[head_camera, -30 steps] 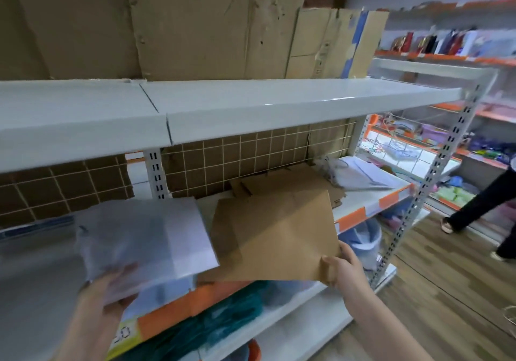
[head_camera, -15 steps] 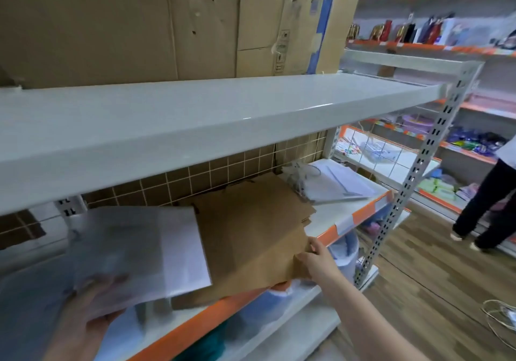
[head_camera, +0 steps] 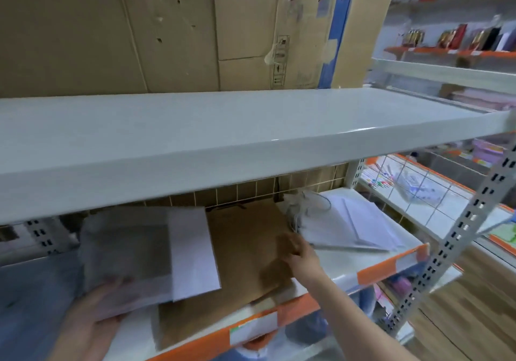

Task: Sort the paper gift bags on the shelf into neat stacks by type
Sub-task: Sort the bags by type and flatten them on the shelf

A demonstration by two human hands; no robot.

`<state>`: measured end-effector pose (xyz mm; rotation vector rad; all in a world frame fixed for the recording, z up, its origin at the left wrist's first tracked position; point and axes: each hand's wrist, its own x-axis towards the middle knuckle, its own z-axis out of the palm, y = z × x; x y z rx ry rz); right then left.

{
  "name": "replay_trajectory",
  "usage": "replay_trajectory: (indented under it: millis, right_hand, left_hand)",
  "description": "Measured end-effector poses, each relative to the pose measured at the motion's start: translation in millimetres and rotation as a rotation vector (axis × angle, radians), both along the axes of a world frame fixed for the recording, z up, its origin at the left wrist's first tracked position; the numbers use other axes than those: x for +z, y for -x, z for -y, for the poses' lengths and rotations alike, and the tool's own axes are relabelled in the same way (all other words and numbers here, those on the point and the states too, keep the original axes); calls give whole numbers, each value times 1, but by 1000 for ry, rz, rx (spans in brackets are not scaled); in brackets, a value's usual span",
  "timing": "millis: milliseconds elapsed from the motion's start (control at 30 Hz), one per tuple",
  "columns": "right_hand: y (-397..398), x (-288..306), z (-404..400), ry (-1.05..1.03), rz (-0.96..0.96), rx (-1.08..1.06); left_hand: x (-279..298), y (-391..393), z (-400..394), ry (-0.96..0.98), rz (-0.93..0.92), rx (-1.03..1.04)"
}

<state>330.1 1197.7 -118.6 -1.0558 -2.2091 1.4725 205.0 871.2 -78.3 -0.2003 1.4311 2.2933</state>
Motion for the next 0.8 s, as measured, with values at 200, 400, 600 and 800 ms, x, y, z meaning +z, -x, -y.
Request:
replay_trajectory:
  millis: [200, 400, 600, 800]
  right_hand:
    - [6, 0, -42, -659, 413, 344]
    - [2, 33, -53, -449, 330, 415]
    - [-11, 36, -67, 429, -15, 380]
    - [-23, 33, -145, 540, -255, 31]
  left_hand:
    - [-1, -50, -60, -59, -93, -11]
    - [-3, -74, -114, -82, 18, 105]
    - [0, -88, -169, 176, 14, 58]
    - [-15, -80, -191, 950, -251, -49]
